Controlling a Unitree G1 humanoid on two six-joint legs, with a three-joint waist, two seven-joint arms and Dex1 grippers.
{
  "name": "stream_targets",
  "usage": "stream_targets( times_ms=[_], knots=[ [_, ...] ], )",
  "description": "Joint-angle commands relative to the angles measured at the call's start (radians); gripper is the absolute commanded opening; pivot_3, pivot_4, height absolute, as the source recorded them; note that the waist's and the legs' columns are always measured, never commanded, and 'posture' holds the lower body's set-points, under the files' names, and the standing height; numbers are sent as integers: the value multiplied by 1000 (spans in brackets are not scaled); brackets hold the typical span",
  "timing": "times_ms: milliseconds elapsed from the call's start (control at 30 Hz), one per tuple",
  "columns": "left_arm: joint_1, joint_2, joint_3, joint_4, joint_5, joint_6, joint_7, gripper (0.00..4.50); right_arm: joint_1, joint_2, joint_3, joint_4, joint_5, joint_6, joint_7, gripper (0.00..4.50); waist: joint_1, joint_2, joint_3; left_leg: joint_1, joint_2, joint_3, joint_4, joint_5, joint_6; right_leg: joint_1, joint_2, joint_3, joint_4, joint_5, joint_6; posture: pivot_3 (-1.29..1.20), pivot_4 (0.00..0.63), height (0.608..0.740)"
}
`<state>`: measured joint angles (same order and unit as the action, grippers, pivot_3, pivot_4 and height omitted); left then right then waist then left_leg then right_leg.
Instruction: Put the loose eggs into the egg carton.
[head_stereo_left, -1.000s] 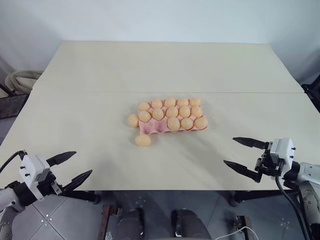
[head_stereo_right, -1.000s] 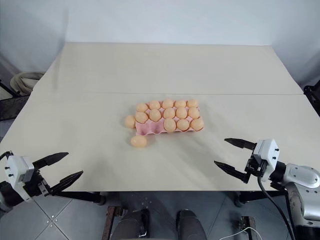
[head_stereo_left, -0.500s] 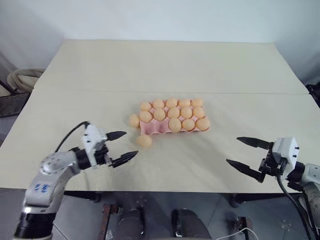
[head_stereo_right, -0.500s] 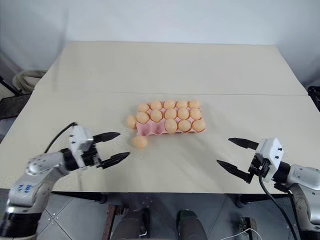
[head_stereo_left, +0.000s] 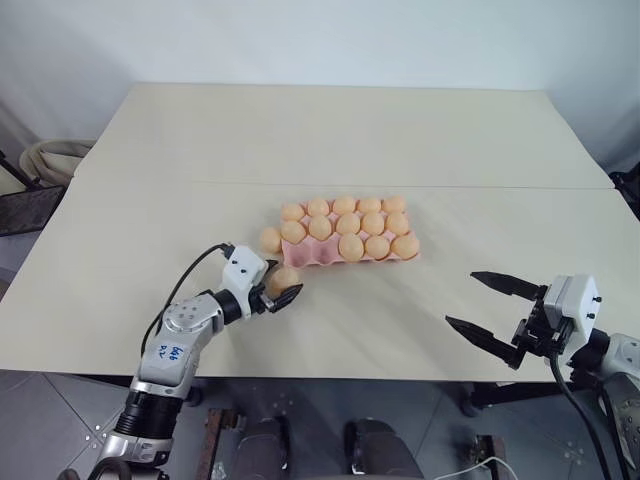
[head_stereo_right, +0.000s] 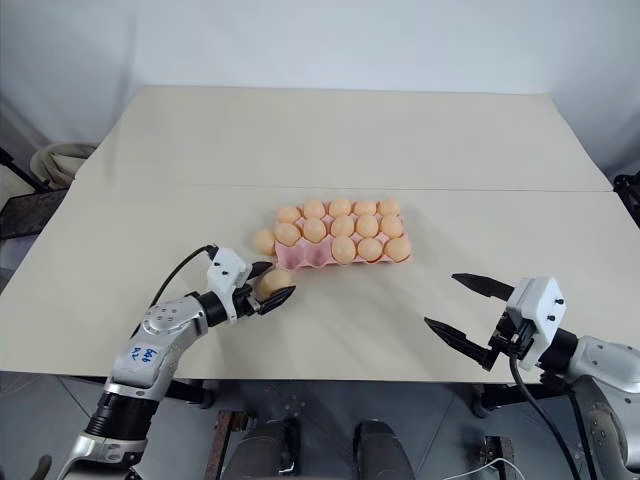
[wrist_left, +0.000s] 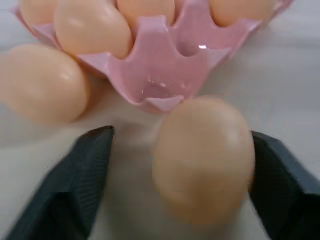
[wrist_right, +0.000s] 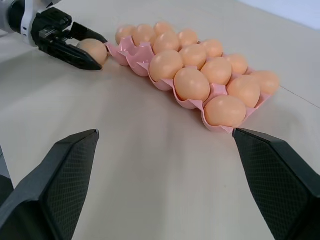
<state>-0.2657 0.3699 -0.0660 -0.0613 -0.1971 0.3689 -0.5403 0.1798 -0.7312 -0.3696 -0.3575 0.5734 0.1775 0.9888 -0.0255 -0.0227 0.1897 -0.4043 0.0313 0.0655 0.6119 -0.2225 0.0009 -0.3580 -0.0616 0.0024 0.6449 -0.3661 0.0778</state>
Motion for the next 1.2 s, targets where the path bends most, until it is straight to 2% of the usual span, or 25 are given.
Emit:
stream_targets(
  times_ms=[33,100,167,367,500,633,800,1000,1100,1200],
  knots=[
    [-5,-12,4,-17,1,-25,5,2726,-2,-6,-39,-37,25,3,-7,4500,0,0,0,0,0,0,0,0,1,0,0,0,0,0,0,0,150,740],
    [5,-8,11,-24,-5,-22,-6,2084,-3,-7,-35,-30,24,0,-3,4500,-1,0,0,0,0,0,0,1,1,0,0,0,0,0,0,0,150,740],
    [22,8,24,-39,-16,-18,-23,1760,-7,-5,-30,-25,24,-2,-2,4500,-1,0,0,0,0,0,0,1,1,0,0,0,0,0,0,0,150,740],
    [78,117,112,-78,-109,-38,-167,1744,-17,-1,-12,-2,16,-6,6,4500,-2,0,0,0,1,0,0,0,0,0,0,0,0,0,-1,0,150,740],
    [13,142,110,-88,-168,-45,-263,1744,-26,1,2,12,12,-6,8,4500,7,0,0,0,0,-1,0,-2,-4,0,-1,-1,-1,-1,-1,0,150,740],
    [-126,89,47,-3,-142,-56,-278,1744,-37,7,12,20,6,-11,3,4500,26,0,0,-1,-1,-1,0,-3,-3,0,-3,0,-3,0,-1,0,150,740],
    [-301,-25,-45,219,-31,-123,-217,1744,-31,19,11,13,-2,-17,-10,4500,27,0,0,-1,-1,0,0,0,3,0,-1,-1,-3,0,0,0,150,740],
    [-445,-131,-60,480,26,-267,-194,1744,-10,36,4,-14,-6,-19,-37,4500,22,-1,0,-3,-1,1,0,0,3,-2,1,-1,-3,0,1,0,150,740],
    [-487,-163,-48,557,24,-317,-194,2707,1,47,2,-26,-7,-22,-49,4500,23,-1,0,-2,-1,1,1,1,2,-2,2,-1,0,0,1,0,150,740],
    [-481,-149,-43,541,32,-329,-195,3659,21,53,0,-41,-4,-24,-53,4500,23,-1,1,-2,-1,1,1,1,2,-1,1,-1,0,0,2,0,150,740]
  ],
)
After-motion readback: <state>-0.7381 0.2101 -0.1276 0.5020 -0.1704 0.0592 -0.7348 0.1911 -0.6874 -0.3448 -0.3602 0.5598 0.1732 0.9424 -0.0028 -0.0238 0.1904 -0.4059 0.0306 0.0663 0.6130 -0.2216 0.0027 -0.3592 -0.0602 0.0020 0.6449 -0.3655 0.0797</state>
